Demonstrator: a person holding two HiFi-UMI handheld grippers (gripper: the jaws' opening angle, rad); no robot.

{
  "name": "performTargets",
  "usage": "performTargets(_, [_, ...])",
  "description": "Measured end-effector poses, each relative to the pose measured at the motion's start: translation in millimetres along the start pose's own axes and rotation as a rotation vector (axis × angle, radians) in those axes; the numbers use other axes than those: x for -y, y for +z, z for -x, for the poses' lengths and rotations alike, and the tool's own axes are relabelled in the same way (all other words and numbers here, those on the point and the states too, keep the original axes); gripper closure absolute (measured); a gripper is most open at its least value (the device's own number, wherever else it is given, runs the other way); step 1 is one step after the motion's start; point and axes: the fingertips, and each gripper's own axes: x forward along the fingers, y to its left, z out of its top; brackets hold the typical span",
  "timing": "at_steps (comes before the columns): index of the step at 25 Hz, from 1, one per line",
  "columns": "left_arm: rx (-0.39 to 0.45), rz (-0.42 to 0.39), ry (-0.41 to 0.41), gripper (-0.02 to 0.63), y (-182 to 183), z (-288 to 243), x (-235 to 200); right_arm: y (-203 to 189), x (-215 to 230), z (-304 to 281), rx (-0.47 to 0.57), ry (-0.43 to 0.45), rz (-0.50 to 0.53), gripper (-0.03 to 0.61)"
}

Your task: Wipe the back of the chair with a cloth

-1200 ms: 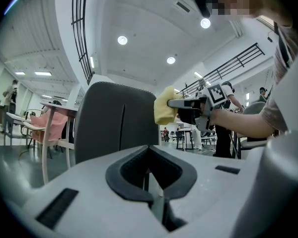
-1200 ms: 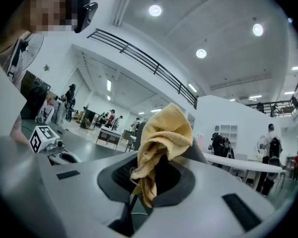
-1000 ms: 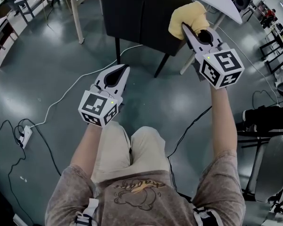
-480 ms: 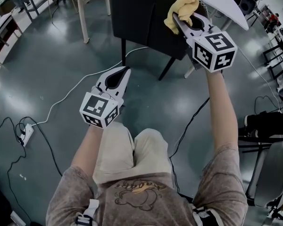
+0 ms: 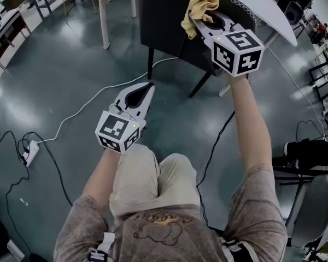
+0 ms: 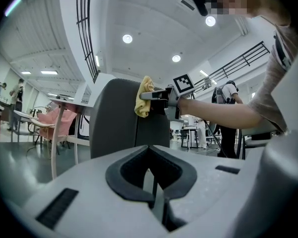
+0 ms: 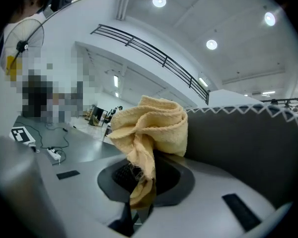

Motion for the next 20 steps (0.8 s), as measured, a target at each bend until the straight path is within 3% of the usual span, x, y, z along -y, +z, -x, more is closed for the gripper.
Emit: performTargets(20, [-0.039, -0.001, 0.038, 0.604, -24, 3, -39, -13, -68, -135, -0.001, 0.160, -0.089, 0.514])
